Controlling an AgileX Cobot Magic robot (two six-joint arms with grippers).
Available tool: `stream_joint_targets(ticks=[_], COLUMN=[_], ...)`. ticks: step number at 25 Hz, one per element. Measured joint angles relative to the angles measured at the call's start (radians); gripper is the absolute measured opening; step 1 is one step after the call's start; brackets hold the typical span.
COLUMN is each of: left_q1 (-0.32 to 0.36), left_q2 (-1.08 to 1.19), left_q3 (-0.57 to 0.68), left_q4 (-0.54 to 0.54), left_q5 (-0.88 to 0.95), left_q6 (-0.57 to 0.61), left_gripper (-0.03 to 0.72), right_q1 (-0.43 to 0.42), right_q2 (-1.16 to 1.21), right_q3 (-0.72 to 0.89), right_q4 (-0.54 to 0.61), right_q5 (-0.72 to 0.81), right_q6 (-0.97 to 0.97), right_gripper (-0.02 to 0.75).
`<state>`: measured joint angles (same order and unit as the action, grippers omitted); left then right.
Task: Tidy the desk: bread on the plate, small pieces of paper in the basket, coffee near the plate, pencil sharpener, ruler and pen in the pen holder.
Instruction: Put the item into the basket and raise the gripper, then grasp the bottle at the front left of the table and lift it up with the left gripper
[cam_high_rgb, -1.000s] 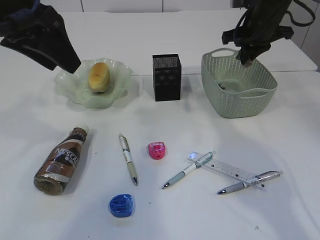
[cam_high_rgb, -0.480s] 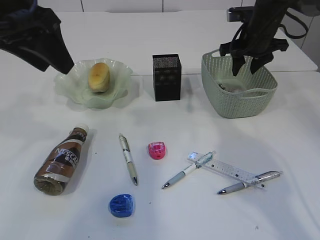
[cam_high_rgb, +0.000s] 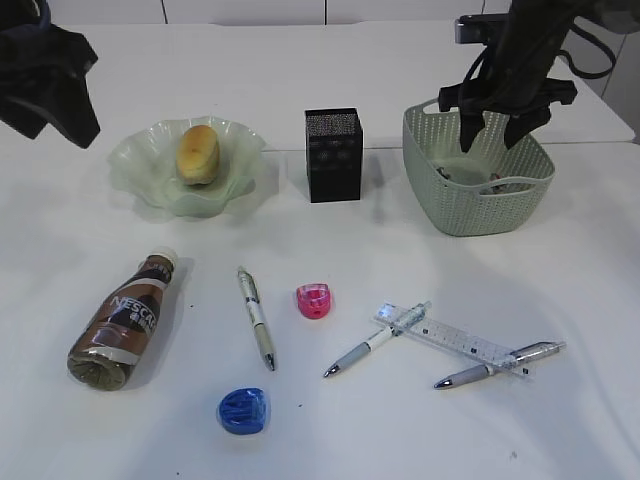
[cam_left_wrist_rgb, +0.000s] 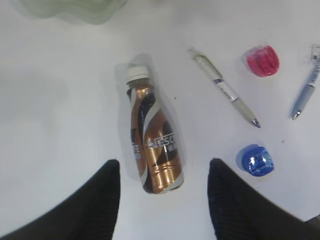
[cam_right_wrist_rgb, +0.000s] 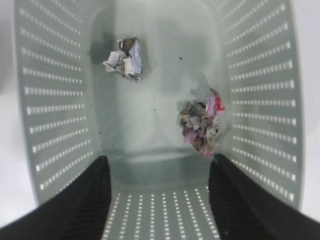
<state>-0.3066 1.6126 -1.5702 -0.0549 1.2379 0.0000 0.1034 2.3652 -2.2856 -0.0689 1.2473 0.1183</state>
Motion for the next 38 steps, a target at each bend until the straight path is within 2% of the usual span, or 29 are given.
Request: stream_joint_targets(ticks=[5,12,18,25,30,38], left_q1=[0.000,0.000,0.000,0.000,0.000,0.000], left_q2=[0.004,0.041,0.100,0.194,0.284,0.384], left_q3=[-0.001,-0.004,-0.004,-0.005,-0.005,-0.005], left_q4=[0.035,0.020,-0.016,-0.022,-0.020,0.020], left_q5=[0.002,0.002,0.002,0.000,-0.004,-0.015], left_q6=[-0.056,-0.106,-0.112,-0.112,-0.112,-0.112], left_gripper=[0.407,0.536,0.597,0.600,0.600,0.592], right_q1=[0.000,0.000,0.000,0.000,0.000,0.000], right_q2=[0.000,-0.044,-0.153,-0.313,-0.378,-0.504], right_q3=[0.000,0.000,0.059,0.131,0.161,0.308], right_q4=[0.012,0.045,0.077,0.151,0.161,0.203], right_q5=[0.000,0.000,0.000,0.001,0.004,0.004], right_q6=[0.000,0.000,0.001,0.002,0.002,0.005], right_gripper=[0.490,0.491,0.491,0.491,0.491,0.491])
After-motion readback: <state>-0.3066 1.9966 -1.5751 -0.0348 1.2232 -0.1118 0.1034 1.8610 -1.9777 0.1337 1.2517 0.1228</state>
